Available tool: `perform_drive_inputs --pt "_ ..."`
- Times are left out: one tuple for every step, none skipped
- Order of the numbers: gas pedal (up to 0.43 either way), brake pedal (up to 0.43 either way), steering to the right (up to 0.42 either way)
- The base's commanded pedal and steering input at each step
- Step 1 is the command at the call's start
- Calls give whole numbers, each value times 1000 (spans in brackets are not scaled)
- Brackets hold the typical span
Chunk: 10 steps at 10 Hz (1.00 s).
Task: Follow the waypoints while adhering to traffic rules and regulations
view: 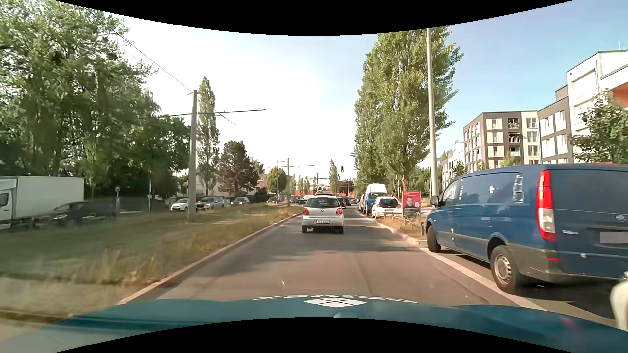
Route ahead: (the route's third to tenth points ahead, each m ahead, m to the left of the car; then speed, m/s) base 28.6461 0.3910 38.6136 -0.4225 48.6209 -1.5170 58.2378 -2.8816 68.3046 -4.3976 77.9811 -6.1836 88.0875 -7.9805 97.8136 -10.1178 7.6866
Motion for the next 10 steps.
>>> perform_drive_inputs --pt "197 0 8" --pt "197 0 8" --pt "197 0 8" --pt "189 0 7" --pt "189 0 7" --pt "189 0 7" --pt "189 0 7" --pt "189 0 7" --pt "189 0 7" --pt "189 0 6"
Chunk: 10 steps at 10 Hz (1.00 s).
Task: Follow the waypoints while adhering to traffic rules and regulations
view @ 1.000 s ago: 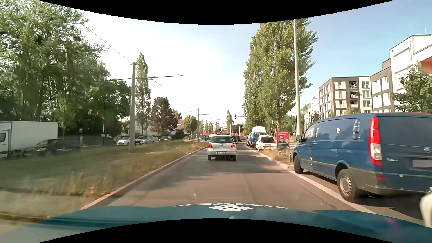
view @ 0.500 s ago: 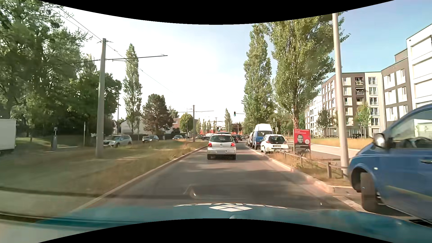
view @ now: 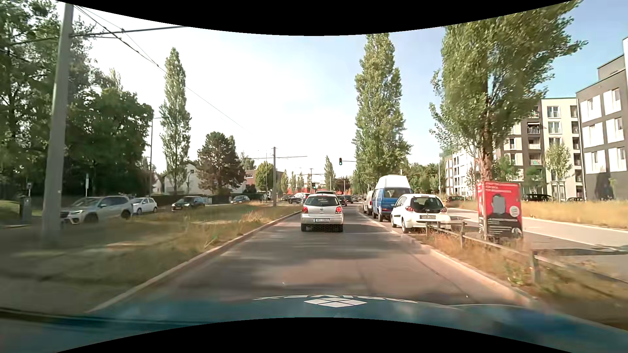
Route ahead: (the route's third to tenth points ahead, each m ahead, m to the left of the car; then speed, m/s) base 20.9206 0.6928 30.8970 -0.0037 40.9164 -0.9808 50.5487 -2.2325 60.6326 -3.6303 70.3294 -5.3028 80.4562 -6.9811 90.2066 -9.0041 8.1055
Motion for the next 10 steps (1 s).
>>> perform_drive_inputs --pt "189 0 6" --pt "189 0 6" --pt "189 0 6" --pt "177 0 6" --pt "177 0 6" --pt "169 0 5" --pt "169 0 5" --pt "169 0 6" --pt "169 0 5" --pt "157 0 5"
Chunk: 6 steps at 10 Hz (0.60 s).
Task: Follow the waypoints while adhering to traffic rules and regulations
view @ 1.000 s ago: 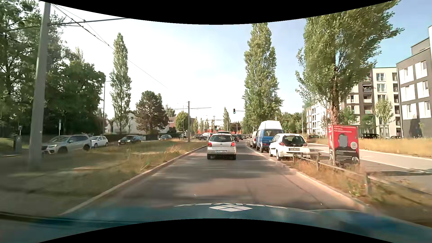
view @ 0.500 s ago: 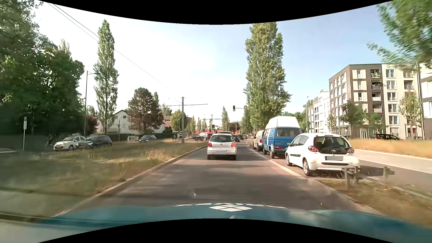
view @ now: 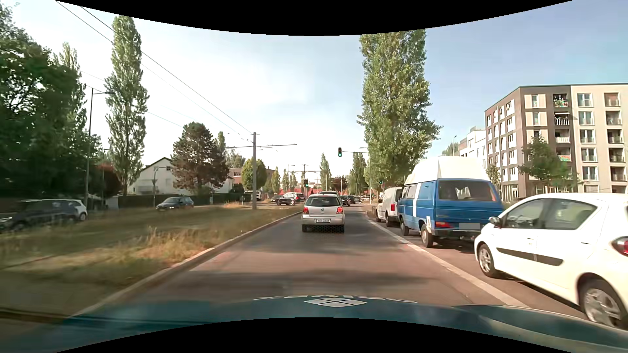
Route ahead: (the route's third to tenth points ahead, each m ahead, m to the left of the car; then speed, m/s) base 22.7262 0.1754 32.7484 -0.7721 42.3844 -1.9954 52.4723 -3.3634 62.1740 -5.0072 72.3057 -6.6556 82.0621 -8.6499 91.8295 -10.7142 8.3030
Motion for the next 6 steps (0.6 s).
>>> perform_drive_inputs --pt "150 0 5" --pt "138 0 5" --pt "138 0 5" --pt "138 0 5" --pt "138 0 5" --pt "138 0 5"
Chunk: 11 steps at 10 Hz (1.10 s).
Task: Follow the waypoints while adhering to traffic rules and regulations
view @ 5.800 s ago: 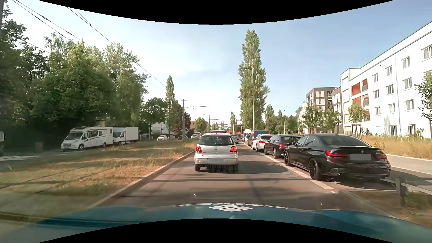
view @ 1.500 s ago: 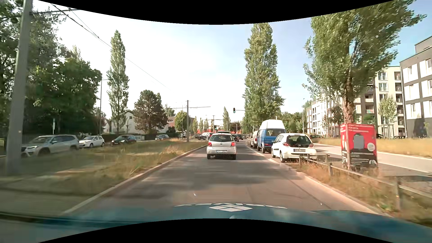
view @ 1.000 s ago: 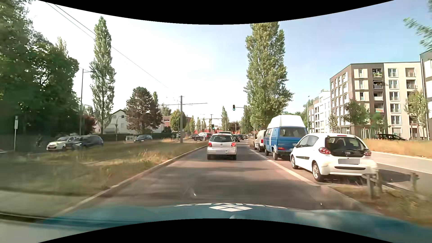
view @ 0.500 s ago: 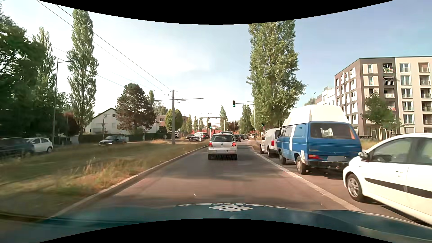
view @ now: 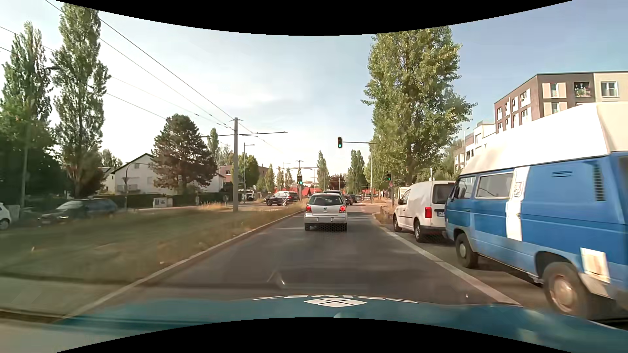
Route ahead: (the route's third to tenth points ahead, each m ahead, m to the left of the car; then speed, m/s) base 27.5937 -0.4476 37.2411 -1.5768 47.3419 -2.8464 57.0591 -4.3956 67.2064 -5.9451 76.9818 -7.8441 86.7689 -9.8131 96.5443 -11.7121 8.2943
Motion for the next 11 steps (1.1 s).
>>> perform_drive_inputs --pt "157 0 5" --pt "177 0 6" --pt "177 0 6" --pt "177 0 9" --pt "177 0 11" --pt "177 0 9" --pt "177 0 9" --pt "177 0 9" --pt "177 0 9" --pt "177 0 9" --pt "177 0 9"
